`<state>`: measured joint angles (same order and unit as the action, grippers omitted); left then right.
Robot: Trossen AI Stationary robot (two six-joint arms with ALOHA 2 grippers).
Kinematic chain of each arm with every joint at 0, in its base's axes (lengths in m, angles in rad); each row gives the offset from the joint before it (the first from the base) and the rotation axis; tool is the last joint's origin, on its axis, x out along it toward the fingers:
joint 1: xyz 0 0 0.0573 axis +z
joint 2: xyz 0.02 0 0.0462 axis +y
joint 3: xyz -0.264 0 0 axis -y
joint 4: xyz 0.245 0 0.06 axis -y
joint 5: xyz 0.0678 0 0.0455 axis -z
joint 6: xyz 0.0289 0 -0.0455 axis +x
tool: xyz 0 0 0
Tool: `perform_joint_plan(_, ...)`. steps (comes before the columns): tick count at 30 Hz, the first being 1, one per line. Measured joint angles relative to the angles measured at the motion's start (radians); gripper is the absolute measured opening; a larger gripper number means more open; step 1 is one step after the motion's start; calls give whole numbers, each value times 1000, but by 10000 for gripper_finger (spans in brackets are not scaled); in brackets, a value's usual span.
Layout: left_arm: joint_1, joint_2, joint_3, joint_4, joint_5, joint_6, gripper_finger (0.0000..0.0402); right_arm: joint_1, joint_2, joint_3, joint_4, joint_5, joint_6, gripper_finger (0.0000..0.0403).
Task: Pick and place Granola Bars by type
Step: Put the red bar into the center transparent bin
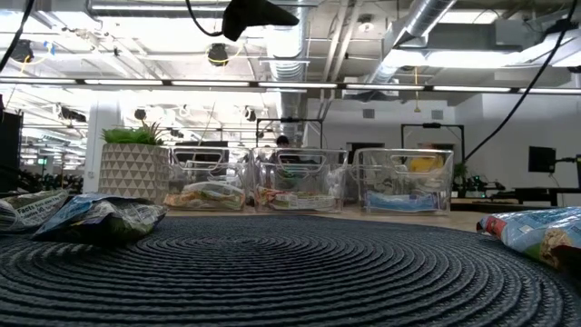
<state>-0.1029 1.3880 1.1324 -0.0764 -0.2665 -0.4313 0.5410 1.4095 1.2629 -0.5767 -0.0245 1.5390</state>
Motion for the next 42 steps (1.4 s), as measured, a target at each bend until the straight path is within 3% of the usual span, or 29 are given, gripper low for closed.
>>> perform_joint_plan(25,0,0,0,-91,26,2,290,55,379,0,-17,-82,132,127)
perform_joint_plan(28,0,0,0,-93,27,3,290,55,402,0,31,-105,161,127)
perform_joint_plan(33,0,0,0,-92,28,40,290,55,413,0,157,-133,67,127)
perform_joint_plan(42,0,0,0,-91,37,44,290,46,411,0,102,-115,79,127)
